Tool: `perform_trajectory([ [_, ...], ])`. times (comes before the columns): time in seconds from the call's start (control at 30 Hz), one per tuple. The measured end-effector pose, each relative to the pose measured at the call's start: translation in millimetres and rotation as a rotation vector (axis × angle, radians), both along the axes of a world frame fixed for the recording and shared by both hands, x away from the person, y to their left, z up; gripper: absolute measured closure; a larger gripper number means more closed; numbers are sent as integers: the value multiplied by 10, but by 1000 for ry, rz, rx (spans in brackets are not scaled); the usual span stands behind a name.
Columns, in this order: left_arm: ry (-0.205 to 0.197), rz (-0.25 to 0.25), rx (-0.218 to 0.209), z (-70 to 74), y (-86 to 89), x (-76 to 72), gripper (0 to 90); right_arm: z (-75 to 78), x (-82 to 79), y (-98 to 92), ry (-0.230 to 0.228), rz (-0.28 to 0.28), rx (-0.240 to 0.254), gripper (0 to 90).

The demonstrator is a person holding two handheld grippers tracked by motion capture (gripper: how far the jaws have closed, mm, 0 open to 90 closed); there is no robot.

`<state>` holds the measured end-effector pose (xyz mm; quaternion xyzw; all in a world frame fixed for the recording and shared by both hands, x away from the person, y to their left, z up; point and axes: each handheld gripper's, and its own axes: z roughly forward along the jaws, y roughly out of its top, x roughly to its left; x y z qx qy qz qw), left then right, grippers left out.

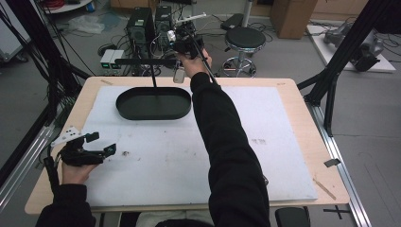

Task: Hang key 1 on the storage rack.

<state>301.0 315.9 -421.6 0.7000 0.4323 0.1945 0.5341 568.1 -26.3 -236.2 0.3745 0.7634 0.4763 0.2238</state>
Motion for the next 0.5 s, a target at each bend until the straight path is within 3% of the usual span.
perform_trajectory([
  [0.1,-2,3,2,2,3,-2,26,-15,-7,-6,7,5,6,735],
  [0.13,-3,4,1,3,6,-3,26,-22,-15,-13,9,8,10,645],
  [0.2,-4,7,0,3,6,-4,26,-34,-60,-70,37,21,1,343],
  [0.33,-4,6,4,5,2,-6,26,-42,-138,-197,37,14,-28,104],
  [0.43,-6,6,4,4,-6,-8,26,-39,-180,-302,51,23,-37,96],
  [0.5,-6,5,4,5,-10,-9,26,-22,-258,-432,49,26,-56,7],
])
